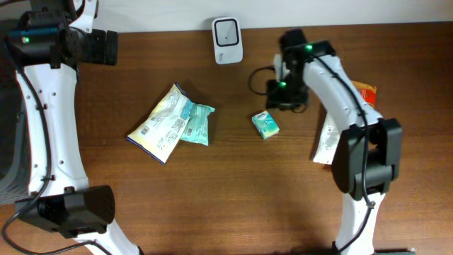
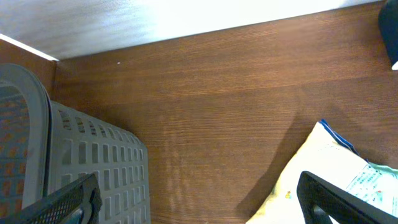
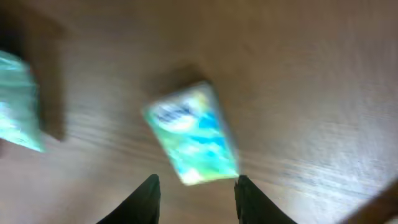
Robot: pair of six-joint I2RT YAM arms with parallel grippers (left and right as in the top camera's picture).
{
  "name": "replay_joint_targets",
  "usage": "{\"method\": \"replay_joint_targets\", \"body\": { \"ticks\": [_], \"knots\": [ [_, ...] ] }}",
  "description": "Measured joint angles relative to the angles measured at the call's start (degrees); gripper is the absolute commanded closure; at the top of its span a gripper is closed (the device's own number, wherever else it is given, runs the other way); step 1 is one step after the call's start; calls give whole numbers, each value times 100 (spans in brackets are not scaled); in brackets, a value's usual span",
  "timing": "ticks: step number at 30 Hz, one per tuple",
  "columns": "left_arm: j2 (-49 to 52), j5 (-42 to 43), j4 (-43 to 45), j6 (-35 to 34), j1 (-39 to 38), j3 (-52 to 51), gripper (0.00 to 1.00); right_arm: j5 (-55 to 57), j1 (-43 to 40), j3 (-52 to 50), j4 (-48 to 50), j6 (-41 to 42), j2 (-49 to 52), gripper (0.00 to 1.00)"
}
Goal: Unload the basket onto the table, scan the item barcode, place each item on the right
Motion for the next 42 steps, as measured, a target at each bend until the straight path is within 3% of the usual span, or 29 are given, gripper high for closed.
{"method": "replay_joint_targets", "body": {
  "ticks": [6,16,18,20,24,27,28,29,34,37,42],
  "knots": [
    [0,-2,0,0,0,0,1,-304,-125,-1598,981,-48,-7,69],
    [0,-2,-2,0,0,0,1,-929,-446,-2037,2044,-203,-42,68],
    [0,-2,-2,2,0,0,1,-940,-461,-2037,2050,-299,-42,58],
    [0,-2,-4,2,0,0,1,-866,-492,-1939,1873,-396,-42,59],
    [0,-2,-2,0,0,0,1,-767,-538,-1818,1840,-474,-42,71],
    [0,-2,-2,2,0,0,1,-765,-535,-1814,1906,-570,-42,73],
    [0,-2,-2,2,0,0,1,-763,-505,-1821,2037,-577,-42,91],
    [0,-2,-4,2,0,0,1,-748,-474,-1836,2149,-581,-42,96],
    [0,-2,-2,0,0,0,1,-861,-356,-2020,2337,-597,-79,96],
    [0,0,-2,0,0,0,1,-2011,-387,-2179,2192,-846,-79,96],
    [0,-2,-2,2,0,0,1,-5174,-680,-2210,1851,-1523,-372,96]
  ]
}}
